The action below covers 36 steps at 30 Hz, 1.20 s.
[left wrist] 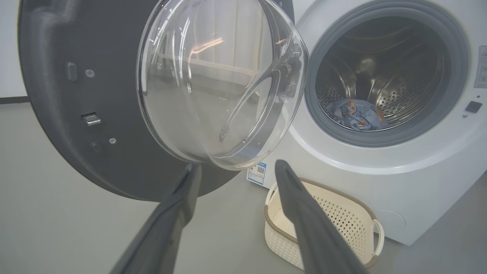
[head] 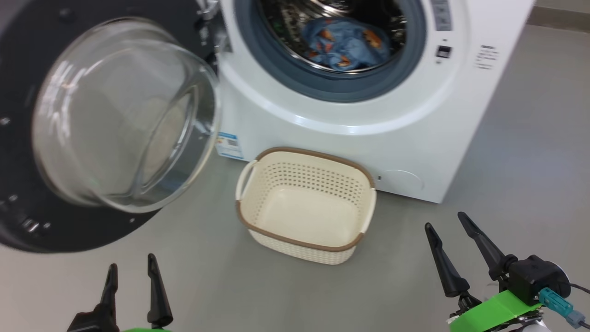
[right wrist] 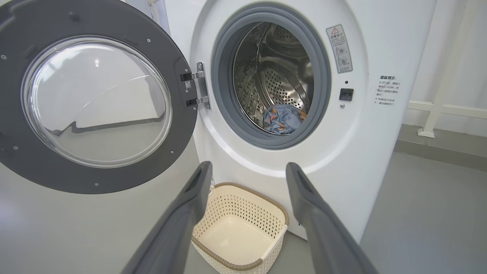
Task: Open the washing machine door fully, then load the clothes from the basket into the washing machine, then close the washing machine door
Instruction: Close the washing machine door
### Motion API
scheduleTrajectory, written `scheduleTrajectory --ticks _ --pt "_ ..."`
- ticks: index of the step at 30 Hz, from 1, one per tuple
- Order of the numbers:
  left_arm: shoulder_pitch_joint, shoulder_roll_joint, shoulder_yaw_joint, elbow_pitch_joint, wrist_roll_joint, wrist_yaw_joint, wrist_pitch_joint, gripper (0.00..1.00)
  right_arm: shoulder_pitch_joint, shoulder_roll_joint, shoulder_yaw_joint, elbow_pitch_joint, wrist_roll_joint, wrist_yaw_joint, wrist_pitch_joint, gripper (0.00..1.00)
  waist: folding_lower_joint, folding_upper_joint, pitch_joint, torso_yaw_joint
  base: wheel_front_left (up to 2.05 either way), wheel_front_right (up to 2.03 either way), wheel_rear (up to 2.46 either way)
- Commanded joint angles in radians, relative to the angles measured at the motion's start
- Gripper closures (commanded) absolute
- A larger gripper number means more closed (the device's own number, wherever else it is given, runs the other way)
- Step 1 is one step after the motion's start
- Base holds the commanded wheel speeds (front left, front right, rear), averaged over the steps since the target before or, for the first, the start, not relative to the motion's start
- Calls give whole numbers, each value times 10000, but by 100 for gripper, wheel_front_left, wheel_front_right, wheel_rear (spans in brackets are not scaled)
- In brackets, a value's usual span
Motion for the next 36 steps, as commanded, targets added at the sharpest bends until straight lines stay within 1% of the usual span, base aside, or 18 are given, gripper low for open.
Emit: scheduleTrajectory --ticks 1,5,11,23,24,25,27,30,34,36 --pt "-116 122 296 -308 -140 54 -63 0 -332 -137 278 -214 -25 16 -48 0 0 0 -56 866 0 0 0" --pt "-47 122 330 -335 -191 112 -63 0 -359 -156 362 -186 -9 16 -48 0 0 0 -118 1478 0 0 0" --pt "98 122 558 -587 -290 274 -63 0 -658 -222 755 -121 37 16 -48 0 0 0 34 1604 0 0 0" --pt "486 122 1127 -1275 -687 835 -63 0 -1259 -389 1405 171 231 16 -48 0 0 0 274 1736 0 0 0" --pt "517 122 1230 -1245 -859 843 -63 30 -1272 -389 1423 173 237 16 -48 0 0 0 288 1738 0 0 0" --pt "522 122 1359 -1225 -1005 809 -63 100 -1278 -388 1438 175 244 16 -48 0 0 0 295 1739 0 0 0" --pt "493 122 1692 -1213 -1291 705 -63 100 -1268 -374 1443 181 266 16 -48 0 0 0 304 1741 0 0 0" --pt "288 122 2488 -1170 -1710 429 -63 100 -1185 -336 1389 188 288 16 -48 0 0 0 296 1732 0 0 0" --pt "-268 122 3869 -695 -2365 -289 -63 100 -1050 -252 1249 170 275 16 -48 0 0 0 296 1703 0 0 0" --pt "-658 122 4582 -205 -2307 -740 -63 100 -990 -206 1173 150 263 16 -48 0 0 0 300 1684 0 0 0"
